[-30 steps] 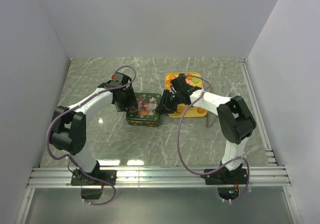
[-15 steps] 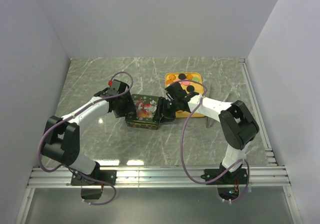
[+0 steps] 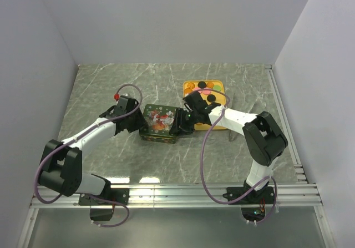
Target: Pack the cookies
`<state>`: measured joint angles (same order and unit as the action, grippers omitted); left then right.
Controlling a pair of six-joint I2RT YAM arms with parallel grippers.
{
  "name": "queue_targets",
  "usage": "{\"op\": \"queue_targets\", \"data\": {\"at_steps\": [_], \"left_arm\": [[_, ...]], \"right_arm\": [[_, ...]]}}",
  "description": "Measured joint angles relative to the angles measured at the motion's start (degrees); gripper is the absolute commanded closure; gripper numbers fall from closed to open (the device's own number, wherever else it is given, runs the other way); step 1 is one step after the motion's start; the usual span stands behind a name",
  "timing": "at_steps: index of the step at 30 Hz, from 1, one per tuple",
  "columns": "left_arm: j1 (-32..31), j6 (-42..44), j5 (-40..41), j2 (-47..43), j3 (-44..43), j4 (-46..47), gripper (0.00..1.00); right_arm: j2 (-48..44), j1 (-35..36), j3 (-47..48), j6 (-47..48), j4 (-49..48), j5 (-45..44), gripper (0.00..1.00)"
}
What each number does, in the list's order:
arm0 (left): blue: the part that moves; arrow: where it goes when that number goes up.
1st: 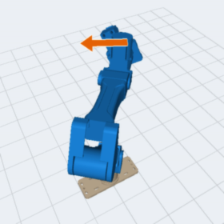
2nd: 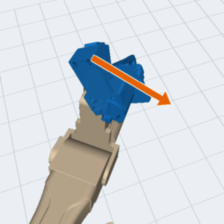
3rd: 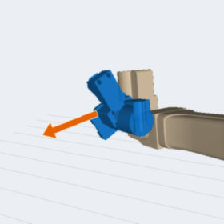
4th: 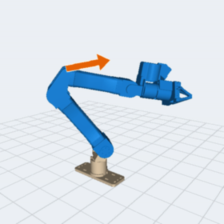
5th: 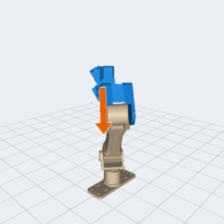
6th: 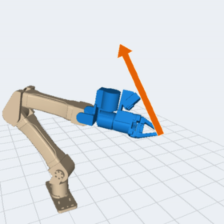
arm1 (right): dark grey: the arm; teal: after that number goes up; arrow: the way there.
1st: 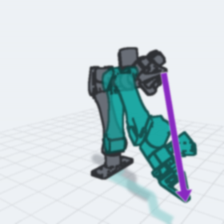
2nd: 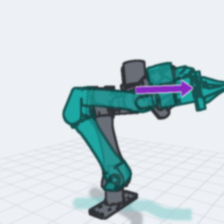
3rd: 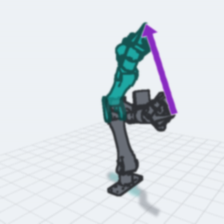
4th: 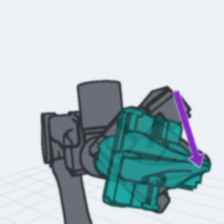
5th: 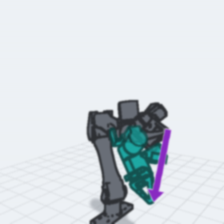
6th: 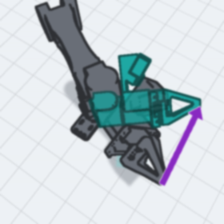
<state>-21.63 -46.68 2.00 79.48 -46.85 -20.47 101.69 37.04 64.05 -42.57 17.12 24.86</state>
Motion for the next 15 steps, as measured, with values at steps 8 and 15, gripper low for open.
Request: {"op": "queue_targets", "data": {"at_steps": [8, 15], "left_arm": [[0.1, -1.1, 0.6, -2.4, 3.1, 3.2, 0.55], [0.0, -1.1, 0.5, -3.3, 3.8, 3.4, 0.56]], "right_arm": [[-0.5, 0.4, -0.3, 0.0, 0.1, -0.5, 0.42], [-2.6, 1.4, -0.3, 1.3, 5.1, -3.2, 0.33]]}}
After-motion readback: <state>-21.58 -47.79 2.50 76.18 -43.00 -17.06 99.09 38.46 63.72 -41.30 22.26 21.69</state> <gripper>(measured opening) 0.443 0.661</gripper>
